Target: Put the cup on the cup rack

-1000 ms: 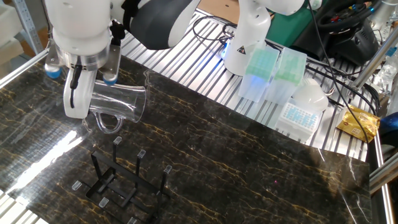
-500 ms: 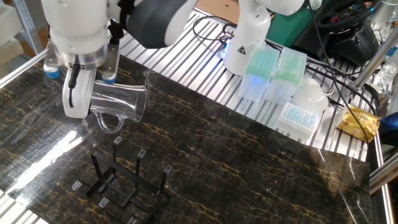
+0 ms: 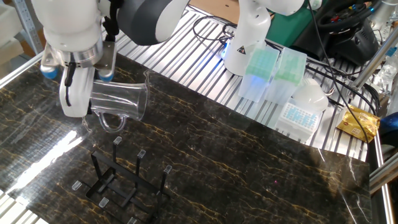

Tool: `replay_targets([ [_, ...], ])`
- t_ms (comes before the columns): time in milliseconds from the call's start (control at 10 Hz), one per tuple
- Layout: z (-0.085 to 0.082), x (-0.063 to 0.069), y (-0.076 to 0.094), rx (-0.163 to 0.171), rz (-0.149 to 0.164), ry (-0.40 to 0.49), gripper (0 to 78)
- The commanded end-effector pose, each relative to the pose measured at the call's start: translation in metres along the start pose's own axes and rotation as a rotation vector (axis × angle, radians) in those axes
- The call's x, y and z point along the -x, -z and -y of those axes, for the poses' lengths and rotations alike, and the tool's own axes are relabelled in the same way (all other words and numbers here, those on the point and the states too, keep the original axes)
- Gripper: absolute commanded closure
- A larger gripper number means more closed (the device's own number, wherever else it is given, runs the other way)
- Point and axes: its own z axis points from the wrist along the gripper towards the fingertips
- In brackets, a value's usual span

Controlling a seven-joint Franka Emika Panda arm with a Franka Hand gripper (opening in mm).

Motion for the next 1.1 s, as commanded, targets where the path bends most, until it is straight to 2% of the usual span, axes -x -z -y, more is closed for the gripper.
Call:
replay_targets([
  [100, -0.002, 0.016, 0.002, -0.067, 0.068, -0.244, 76.4],
  [300, -0.003, 0.018, 0.001, -0.119, 0.088, -0.301, 76.4],
  [400, -0.003, 0.019, 0.001, -0.123, 0.097, -0.314, 76.4],
  [500, -0.003, 0.022, -0.001, -0.129, 0.122, -0.351, 76.4],
  [600, -0.003, 0.024, -0.001, -0.13, 0.128, -0.362, 76.4],
  [700, -0.004, 0.032, -0.002, -0.12, 0.147, -0.42, 76.4],
  [1100, -0.006, 0.038, -0.004, -0.109, 0.152, -0.47, 76.4],
])
